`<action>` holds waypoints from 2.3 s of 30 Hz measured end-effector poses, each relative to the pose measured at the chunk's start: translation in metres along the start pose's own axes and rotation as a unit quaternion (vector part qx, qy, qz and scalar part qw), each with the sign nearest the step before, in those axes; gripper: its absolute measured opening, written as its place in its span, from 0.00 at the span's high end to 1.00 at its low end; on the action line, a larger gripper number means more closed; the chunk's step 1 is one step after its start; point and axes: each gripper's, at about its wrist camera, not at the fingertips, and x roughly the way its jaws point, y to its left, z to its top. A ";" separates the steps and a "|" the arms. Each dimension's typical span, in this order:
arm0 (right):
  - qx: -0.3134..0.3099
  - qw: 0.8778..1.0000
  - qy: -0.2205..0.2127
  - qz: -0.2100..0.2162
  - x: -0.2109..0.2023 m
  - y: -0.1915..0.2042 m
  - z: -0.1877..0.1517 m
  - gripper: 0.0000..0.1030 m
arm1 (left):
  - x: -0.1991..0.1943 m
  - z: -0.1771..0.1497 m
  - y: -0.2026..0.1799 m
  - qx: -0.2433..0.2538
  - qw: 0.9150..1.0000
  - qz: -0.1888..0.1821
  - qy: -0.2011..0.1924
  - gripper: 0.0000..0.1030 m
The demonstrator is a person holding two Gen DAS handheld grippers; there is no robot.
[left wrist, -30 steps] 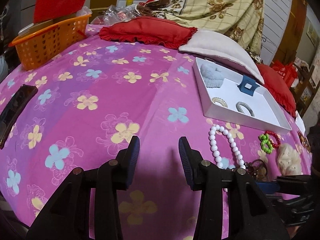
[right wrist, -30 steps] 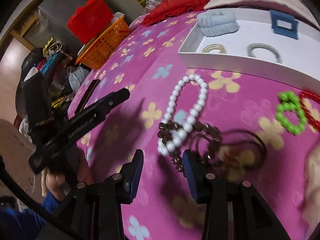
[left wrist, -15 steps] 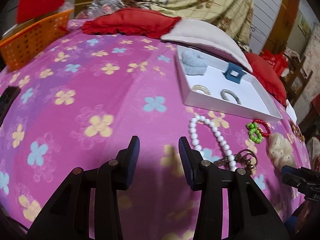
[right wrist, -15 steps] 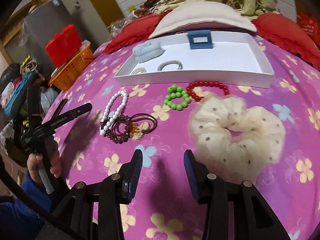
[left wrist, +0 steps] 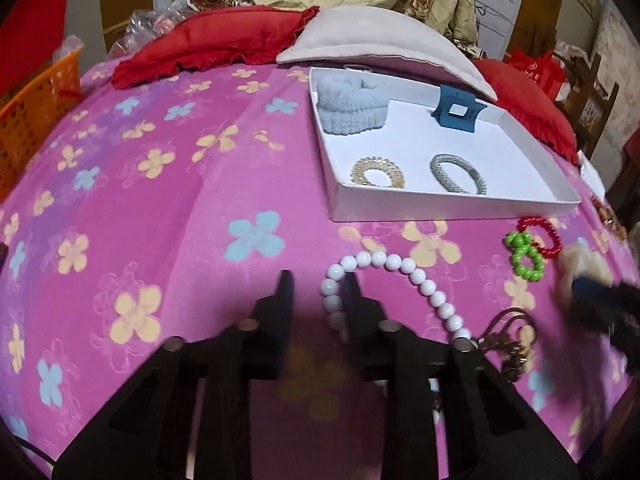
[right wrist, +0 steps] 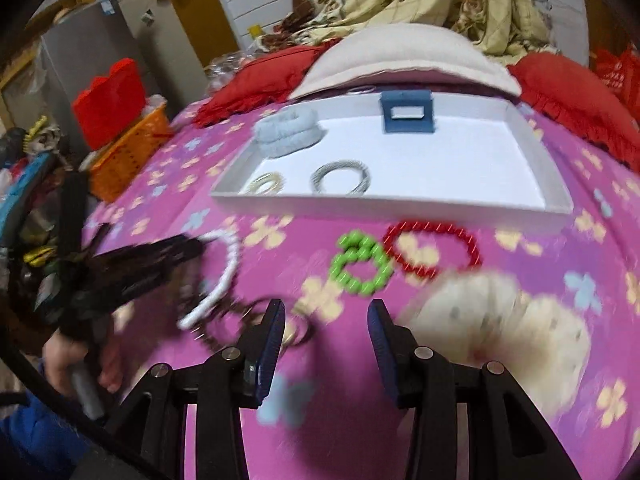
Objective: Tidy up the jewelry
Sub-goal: 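Move both tools toward the white pearl and green bead bracelets, then grasp the white pearl bracelet with the left tool while the right tool grasps the green bead bracelet, then carry both bracelets into the tray and open both tools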
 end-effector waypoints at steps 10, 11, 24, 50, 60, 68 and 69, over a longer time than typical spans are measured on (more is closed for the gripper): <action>-0.039 0.998 -0.005 -0.042 0.024 0.006 0.024 0.60 | 0.001 0.001 0.012 -0.022 0.999 -0.034 -0.009 0.83; -0.046 0.998 -0.002 -0.044 0.027 0.009 0.026 0.60 | 0.000 0.001 0.012 -0.023 0.999 -0.035 -0.009 0.83; -0.070 0.995 0.015 -0.067 0.045 0.016 0.027 0.74 | -0.004 0.000 0.018 -0.031 0.999 -0.045 -0.003 0.59; -0.011 0.999 -0.039 -0.016 -0.027 0.008 0.022 0.92 | -0.038 -0.008 0.010 -0.032 0.995 -0.086 -0.038 0.92; -0.005 0.997 -0.074 -0.016 -0.066 0.003 0.028 0.92 | -0.074 -0.006 -0.001 -0.023 0.995 -0.072 -0.067 0.92; -0.011 0.996 -0.086 -0.019 -0.080 -0.001 0.036 0.92 | -0.099 0.010 0.002 -0.030 0.993 -0.088 -0.073 0.92; -0.011 0.996 -0.087 -0.019 -0.080 -0.002 0.037 0.92 | -0.102 0.014 0.002 -0.030 0.993 -0.090 -0.074 0.92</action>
